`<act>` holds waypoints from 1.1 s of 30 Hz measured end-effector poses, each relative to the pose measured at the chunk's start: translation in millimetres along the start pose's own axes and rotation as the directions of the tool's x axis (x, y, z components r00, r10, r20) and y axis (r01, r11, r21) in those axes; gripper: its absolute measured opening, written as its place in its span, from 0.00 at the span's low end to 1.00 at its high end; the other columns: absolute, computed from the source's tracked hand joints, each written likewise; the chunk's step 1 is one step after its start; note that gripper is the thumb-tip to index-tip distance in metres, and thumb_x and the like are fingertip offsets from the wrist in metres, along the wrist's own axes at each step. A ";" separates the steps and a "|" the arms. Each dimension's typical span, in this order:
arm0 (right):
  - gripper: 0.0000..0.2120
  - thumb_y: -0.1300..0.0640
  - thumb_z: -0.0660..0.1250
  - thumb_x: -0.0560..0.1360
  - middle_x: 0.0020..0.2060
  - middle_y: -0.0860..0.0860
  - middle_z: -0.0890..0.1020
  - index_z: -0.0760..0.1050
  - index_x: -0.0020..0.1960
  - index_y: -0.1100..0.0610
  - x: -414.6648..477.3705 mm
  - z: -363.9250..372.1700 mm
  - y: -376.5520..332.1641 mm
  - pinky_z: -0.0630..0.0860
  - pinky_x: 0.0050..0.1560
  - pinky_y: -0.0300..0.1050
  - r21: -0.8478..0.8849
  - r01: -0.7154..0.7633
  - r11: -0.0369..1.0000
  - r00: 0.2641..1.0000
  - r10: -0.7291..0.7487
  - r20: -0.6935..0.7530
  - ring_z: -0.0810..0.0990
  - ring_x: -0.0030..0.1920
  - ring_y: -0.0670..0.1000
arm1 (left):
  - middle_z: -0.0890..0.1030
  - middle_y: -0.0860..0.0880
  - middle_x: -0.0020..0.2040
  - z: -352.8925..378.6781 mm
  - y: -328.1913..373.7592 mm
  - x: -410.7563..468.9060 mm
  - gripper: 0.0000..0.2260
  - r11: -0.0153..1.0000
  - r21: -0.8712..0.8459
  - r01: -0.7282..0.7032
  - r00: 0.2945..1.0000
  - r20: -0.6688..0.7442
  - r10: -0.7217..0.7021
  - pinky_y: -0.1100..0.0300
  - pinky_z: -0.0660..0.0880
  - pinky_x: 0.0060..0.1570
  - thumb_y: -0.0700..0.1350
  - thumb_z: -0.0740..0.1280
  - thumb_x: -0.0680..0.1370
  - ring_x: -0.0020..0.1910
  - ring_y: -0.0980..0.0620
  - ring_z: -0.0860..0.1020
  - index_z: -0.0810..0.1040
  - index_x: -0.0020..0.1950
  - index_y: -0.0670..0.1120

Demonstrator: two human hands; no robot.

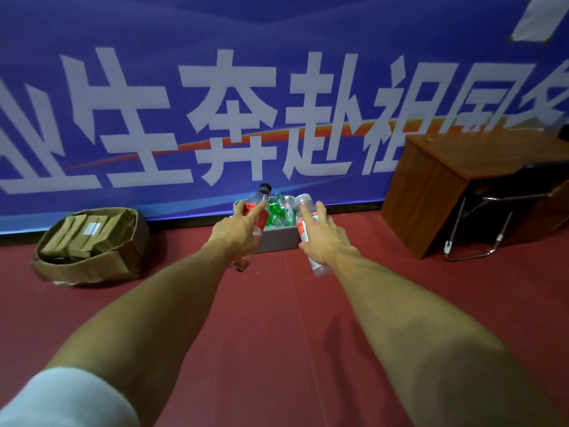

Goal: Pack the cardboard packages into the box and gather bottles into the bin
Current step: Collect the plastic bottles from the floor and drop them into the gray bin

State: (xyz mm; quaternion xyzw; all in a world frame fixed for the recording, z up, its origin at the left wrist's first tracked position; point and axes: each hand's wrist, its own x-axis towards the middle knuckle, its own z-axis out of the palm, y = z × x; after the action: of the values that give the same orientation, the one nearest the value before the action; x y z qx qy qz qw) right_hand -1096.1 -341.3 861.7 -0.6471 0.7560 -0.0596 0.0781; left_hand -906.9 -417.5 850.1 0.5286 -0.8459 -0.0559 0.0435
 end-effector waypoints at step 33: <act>0.42 0.56 0.71 0.76 0.79 0.58 0.47 0.48 0.80 0.47 676.2 51.8 35.0 0.72 0.63 0.61 0.028 0.069 0.997 0.984 -0.073 0.163 0.62 0.74 0.65 | 0.57 0.39 0.76 54.9 -185.0 623.0 0.42 0.989 -0.050 0.136 0.987 0.092 -0.131 0.47 0.77 0.51 0.52 0.70 0.77 0.54 0.36 0.79 0.45 0.81 0.57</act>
State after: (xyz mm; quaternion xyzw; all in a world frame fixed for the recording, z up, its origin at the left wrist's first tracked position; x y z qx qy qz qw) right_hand -1221.6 -1003.3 776.6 -0.6754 0.7229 -0.0175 0.1451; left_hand -1022.1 -1055.4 778.8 0.5796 -0.8078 -0.1057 0.0171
